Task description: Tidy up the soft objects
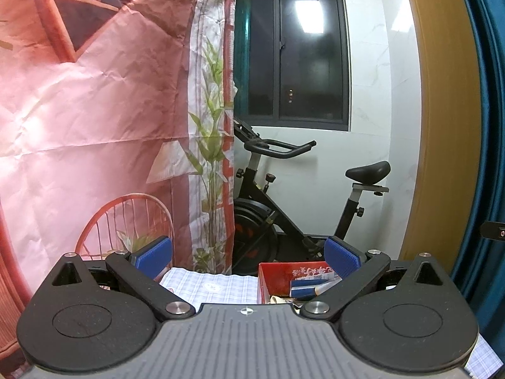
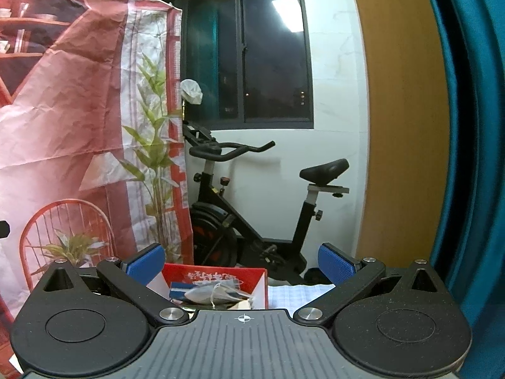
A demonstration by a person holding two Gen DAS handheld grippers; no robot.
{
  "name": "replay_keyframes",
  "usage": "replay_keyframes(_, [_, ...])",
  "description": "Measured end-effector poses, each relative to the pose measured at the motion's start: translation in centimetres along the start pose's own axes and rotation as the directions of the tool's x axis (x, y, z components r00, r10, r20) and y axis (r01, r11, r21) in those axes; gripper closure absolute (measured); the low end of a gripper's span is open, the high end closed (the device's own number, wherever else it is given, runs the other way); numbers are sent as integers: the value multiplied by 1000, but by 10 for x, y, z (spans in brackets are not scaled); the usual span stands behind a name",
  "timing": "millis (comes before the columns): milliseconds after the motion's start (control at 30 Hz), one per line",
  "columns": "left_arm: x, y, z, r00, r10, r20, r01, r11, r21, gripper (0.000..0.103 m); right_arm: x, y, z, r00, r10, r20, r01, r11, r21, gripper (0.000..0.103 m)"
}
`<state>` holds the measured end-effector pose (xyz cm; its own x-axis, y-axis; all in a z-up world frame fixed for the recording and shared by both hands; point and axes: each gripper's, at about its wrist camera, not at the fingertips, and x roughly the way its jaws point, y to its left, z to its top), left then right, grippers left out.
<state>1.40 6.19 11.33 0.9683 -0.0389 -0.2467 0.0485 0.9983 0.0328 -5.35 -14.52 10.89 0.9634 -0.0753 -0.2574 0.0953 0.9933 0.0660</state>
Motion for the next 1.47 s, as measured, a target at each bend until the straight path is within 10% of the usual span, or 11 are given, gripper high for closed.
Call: replay_keyframes(1467, [3, 3, -3, 1000, 21, -20, -21, 1000, -19, 0, 10, 7, -5, 996, -80, -26, 79, 996, -35, 0])
